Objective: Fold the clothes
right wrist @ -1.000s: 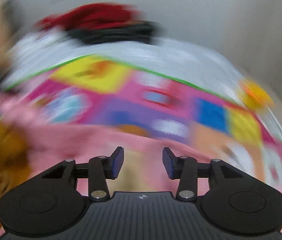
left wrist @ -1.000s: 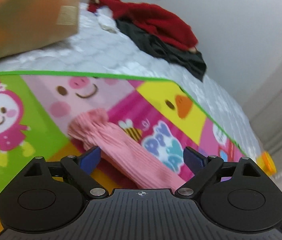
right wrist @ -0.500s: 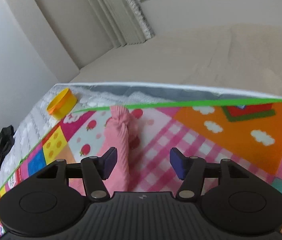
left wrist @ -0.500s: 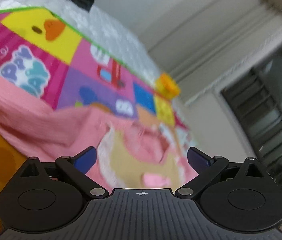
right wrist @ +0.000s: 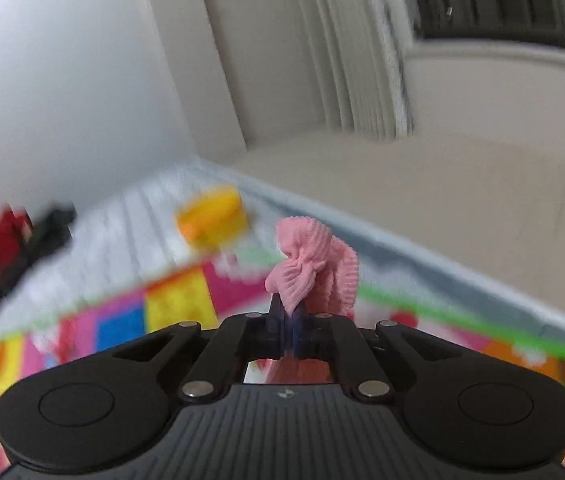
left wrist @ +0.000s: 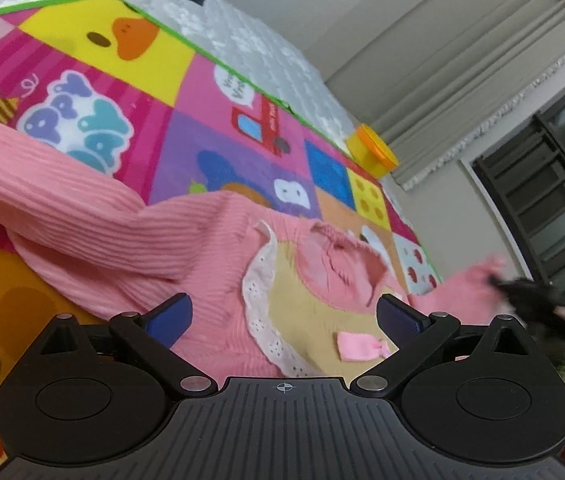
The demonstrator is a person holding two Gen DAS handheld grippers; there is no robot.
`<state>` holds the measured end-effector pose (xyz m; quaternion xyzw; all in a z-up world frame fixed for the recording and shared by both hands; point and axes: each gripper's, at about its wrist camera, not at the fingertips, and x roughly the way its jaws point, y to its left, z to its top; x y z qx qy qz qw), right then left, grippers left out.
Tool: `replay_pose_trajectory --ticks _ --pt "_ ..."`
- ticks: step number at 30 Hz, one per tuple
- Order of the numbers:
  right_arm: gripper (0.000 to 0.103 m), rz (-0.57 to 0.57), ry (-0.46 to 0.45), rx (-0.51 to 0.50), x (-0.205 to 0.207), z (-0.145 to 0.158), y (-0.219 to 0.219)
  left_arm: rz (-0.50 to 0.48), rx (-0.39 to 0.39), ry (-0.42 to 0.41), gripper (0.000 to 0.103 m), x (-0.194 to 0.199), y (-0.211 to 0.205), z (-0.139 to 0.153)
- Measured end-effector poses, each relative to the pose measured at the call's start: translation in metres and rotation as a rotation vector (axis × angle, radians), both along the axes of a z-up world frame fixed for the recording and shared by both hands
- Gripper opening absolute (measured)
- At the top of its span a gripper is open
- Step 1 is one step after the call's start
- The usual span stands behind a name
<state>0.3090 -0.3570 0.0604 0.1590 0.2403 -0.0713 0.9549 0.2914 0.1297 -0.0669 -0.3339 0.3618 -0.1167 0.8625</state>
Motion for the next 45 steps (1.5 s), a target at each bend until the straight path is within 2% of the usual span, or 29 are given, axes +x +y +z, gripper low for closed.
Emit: replay_pose_trajectory --ticks 2,4,10,13,18,20,21,22,24,27,30,34,36,37,39,40,41,42,43,44,45 --pt "0.003 0.016 -0.020 -0.029 -0.018 0.021 0.005 0.022 0.001 -0.007 0.101 -0.002 0.003 0.004" --pt "0.003 0.079 -0.027 -0.103 -0.031 0.036 0.026 0.050 -0.004 -0.002 0.101 -0.002 0.008 0.005" --pt "0.003 0.338 -0.022 -0.175 -0.040 0.050 0.127 0.171 -0.045 0.016 0.101 -0.013 0.038 0.013" --pt "0.003 0.455 0.008 -0.212 -0.032 0.037 0.185 0.244 -0.063 0.035 0.101 -0.018 0.053 0.013" --pt "0.005 0.588 0.118 -0.205 -0.024 -0.008 0.265 0.309 -0.102 0.050 0.101 -0.021 0.072 0.010" --pt "0.015 0.651 0.173 -0.161 -0.021 -0.025 0.285 0.304 -0.104 0.052 0.101 -0.020 0.073 0.009" --pt "0.025 0.668 0.180 -0.139 -0.025 -0.029 0.289 0.299 -0.101 0.053 0.101 -0.020 0.072 0.009" --pt "0.035 0.681 0.182 -0.117 -0.030 -0.033 0.292 0.294 -0.098 0.053 0.101 -0.021 0.072 0.009" --pt "0.045 0.690 0.144 -0.075 -0.040 -0.028 0.291 0.284 -0.091 0.054 0.101 -0.021 0.071 0.008" --pt "0.052 0.618 0.080 -0.007 -0.068 -0.011 0.262 0.290 -0.087 0.058 0.101 -0.022 0.069 0.007" --pt "0.055 0.496 0.036 0.049 -0.103 -0.004 0.220 0.340 -0.100 0.074 0.101 -0.027 0.070 0.003" --pt "0.059 0.312 0.015 0.159 -0.142 -0.026 0.164 0.512 -0.181 0.138 0.101 -0.043 0.086 -0.010" --pt "0.059 0.261 0.045 0.159 -0.141 -0.038 0.152 0.587 -0.210 0.172 0.098 -0.048 0.093 -0.018" --pt "0.059 0.247 0.050 0.149 -0.137 -0.040 0.149 0.618 -0.215 0.188 0.092 -0.047 0.095 -0.021" --pt "0.059 0.247 0.005 0.129 -0.138 -0.036 0.145 0.655 -0.187 0.203 0.092 -0.040 0.095 -0.021" --pt "0.059 0.249 -0.021 0.119 -0.138 -0.033 0.143 0.651 -0.120 0.200 0.091 -0.031 0.093 -0.017" --pt "0.059 0.250 -0.047 0.108 -0.139 -0.030 0.141 0.647 -0.052 0.196 0.072 -0.022 0.092 -0.013" --pt "0.059 0.249 -0.062 0.112 -0.140 -0.028 0.138 0.638 0.024 0.192 0.059 -0.014 0.090 -0.008" --pt "0.060 0.238 -0.070 0.129 -0.141 -0.027 0.133 0.612 0.122 0.182 0.024 -0.006 0.087 -0.002" --pt "0.060 0.225 -0.078 0.149 -0.141 -0.027 0.127 0.583 0.183 0.165 0.007 -0.003 0.083 0.007" --pt "0.060 0.207 -0.086 0.177 -0.141 -0.027 0.121 0.554 0.244 0.148 0.007 0.001 0.079 0.015"
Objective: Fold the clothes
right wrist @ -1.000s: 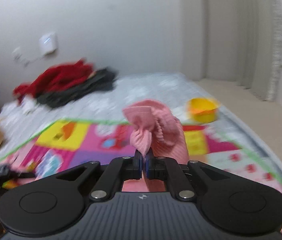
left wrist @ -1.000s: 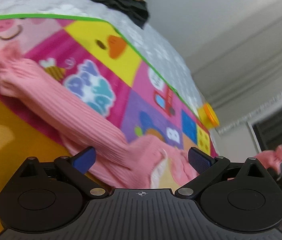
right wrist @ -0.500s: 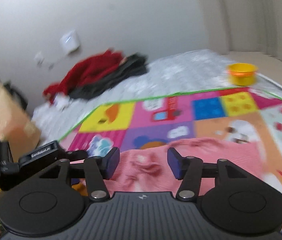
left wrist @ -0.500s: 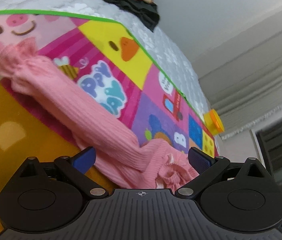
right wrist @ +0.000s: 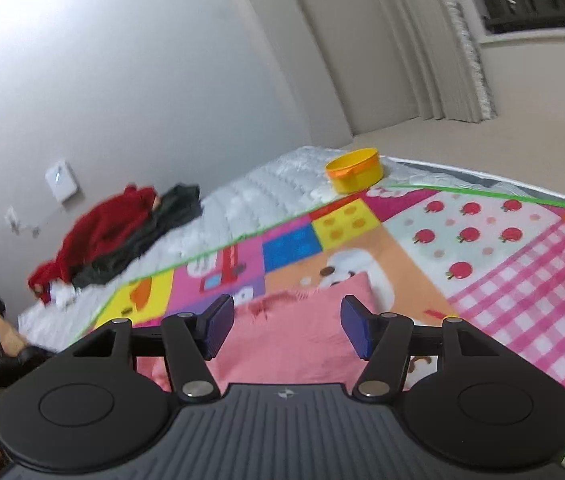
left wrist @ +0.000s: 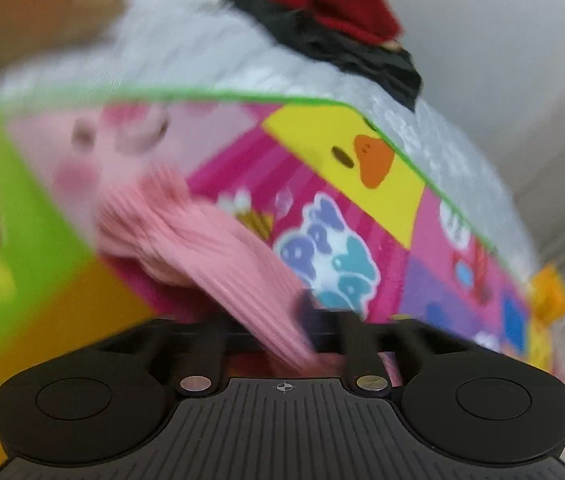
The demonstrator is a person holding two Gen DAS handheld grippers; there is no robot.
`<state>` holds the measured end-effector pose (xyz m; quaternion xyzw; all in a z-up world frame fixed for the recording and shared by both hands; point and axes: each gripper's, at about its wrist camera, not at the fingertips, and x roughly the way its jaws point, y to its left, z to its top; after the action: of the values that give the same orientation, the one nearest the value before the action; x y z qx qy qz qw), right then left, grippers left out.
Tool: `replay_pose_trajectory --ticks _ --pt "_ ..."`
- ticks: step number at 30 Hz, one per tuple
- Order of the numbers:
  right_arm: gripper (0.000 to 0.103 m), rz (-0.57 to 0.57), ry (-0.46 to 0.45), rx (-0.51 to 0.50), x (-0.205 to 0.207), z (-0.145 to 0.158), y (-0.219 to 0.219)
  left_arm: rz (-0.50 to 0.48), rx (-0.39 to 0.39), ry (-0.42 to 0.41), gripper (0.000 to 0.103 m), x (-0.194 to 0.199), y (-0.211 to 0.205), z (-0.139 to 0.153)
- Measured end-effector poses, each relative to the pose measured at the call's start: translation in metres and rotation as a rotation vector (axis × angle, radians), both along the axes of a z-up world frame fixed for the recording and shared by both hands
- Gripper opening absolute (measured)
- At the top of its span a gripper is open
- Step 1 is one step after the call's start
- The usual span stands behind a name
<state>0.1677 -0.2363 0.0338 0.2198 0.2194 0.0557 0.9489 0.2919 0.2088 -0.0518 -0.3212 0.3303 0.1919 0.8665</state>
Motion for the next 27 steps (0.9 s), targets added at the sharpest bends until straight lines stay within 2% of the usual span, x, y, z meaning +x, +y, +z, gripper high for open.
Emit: replay_pose_trajectory --ticks 1,5,9,10,12,13,14,16,20,25,27 --pt "0.060 -0.021 -0.003 0.031 0.000 0.000 -0.007 -0.036 0.053 -0.004 0.007 0.002 -0.006 0.010" --pt "0.060 -0.102 0.001 0.120 0.003 -0.002 -0.034 -0.207 0.169 -0.123 0.007 -0.002 -0.059 0.064" --pt "0.061 -0.151 0.013 0.142 0.002 -0.005 -0.045 -0.361 0.129 -0.218 0.007 0.005 -0.129 0.099" --pt "0.062 -0.160 0.014 0.142 0.002 -0.006 -0.046 -0.411 0.113 -0.232 0.010 0.008 -0.148 0.103" --pt "0.063 -0.172 0.023 0.134 0.003 -0.008 -0.048 -0.539 0.059 -0.236 0.034 0.016 -0.186 0.105" --pt "0.063 -0.178 0.033 0.132 0.004 -0.010 -0.050 -0.593 0.036 -0.224 0.060 0.016 -0.197 0.102" --pt "0.063 -0.182 0.041 0.135 0.006 -0.012 -0.051 -0.647 0.014 -0.211 0.078 0.017 -0.209 0.099" --pt "0.063 -0.190 0.059 0.154 0.006 -0.015 -0.055 -0.749 -0.026 -0.184 0.085 0.016 -0.230 0.092" --pt "0.066 -0.189 0.100 0.195 0.009 -0.023 -0.060 -0.862 -0.007 -0.101 0.093 -0.002 -0.241 0.069" --pt "0.067 -0.175 0.122 0.157 0.012 -0.027 -0.052 -0.891 -0.074 0.002 0.095 -0.024 -0.232 0.035" --pt "0.068 -0.176 0.124 0.139 0.012 -0.027 -0.049 -0.909 -0.086 -0.017 0.096 -0.026 -0.235 0.036"
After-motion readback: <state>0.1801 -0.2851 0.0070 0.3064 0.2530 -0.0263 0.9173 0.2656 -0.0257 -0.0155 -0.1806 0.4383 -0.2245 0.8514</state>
